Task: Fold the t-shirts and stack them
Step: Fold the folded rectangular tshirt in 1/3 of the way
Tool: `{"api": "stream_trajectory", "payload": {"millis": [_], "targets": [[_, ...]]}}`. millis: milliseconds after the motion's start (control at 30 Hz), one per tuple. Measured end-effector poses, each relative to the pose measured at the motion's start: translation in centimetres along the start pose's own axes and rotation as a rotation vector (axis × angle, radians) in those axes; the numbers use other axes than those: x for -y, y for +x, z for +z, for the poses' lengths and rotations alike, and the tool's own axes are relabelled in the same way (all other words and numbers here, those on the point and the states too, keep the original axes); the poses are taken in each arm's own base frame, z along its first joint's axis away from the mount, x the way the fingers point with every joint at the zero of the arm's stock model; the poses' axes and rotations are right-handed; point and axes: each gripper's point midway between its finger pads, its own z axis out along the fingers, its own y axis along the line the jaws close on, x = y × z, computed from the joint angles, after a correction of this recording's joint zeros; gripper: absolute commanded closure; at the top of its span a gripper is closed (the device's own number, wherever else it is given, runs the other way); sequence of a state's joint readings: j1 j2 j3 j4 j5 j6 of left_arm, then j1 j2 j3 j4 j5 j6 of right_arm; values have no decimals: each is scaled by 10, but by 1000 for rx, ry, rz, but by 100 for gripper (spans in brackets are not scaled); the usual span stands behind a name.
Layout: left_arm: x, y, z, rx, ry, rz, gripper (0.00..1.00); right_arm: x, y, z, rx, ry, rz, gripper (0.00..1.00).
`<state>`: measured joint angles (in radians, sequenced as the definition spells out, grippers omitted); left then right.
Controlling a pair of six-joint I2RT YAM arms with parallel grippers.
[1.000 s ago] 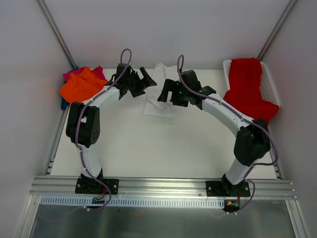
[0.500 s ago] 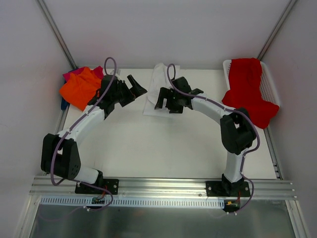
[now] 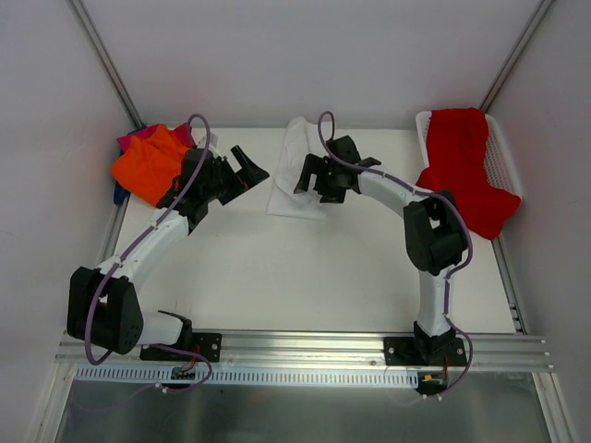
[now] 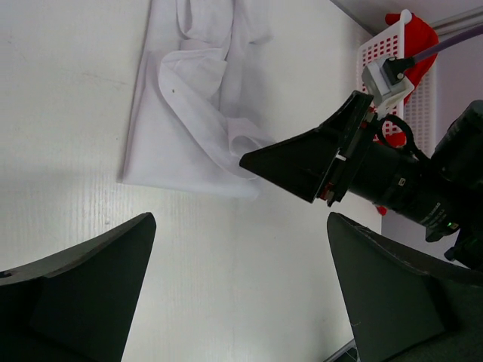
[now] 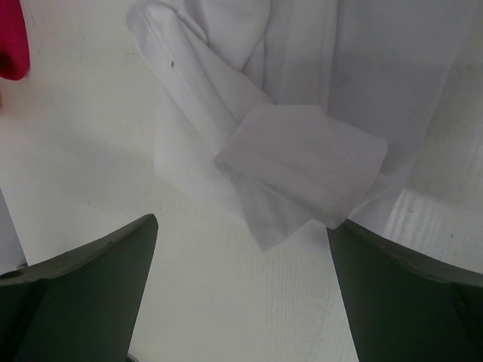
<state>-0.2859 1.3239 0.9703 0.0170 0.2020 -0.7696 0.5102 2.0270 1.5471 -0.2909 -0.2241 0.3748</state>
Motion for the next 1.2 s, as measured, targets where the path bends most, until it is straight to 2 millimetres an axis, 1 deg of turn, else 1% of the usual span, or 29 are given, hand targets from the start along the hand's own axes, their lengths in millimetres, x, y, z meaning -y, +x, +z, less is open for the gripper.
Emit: {"api": "stream_trajectory", "payload": {"millis": [267, 467, 600, 633, 700, 733, 767, 833, 900, 967, 1033, 1067, 1133, 1200], "targets": [[-9, 7, 1, -12, -20, 9, 1, 21, -24, 2, 31, 12, 45, 1], [-15, 9, 2, -11, -37, 22, 1, 44, -52, 7, 88, 36, 81, 1], [-17, 8, 2, -5, -42, 27, 1, 61, -72, 0, 148, 60, 104, 1], [-17, 8, 2, -4, -44, 29, 1, 64, -75, -4, 165, 65, 107, 1], [-18, 8, 2, -3, -46, 32, 1, 67, -71, -19, 185, 82, 111, 1], [-18, 8, 2, -3, -46, 34, 1, 66, -68, -26, 188, 85, 108, 1], [-18, 8, 2, -2, -46, 35, 1, 62, -63, -38, 206, 87, 101, 1], [-18, 8, 2, -2, -46, 37, 1, 50, -54, -59, 231, 78, 82, 1], [-18, 8, 2, -2, -47, 37, 1, 27, -48, -81, 264, 48, 50, 1], [-18, 7, 2, -1, -46, 37, 1, -3, -44, -96, 293, -8, 12, 1], [-18, 7, 2, -1, -47, 37, 1, -26, -37, -97, 295, -53, -13, 1], [-18, 7, 2, 0, -47, 37, 1, -35, -32, -92, 284, -69, -22, 2], [-18, 8, 2, -1, -47, 37, 1, -43, -22, -77, 249, -77, -27, 4], [-18, 8, 2, 0, -46, 37, 1, -43, -13, -56, 210, -66, -20, 4]]}}
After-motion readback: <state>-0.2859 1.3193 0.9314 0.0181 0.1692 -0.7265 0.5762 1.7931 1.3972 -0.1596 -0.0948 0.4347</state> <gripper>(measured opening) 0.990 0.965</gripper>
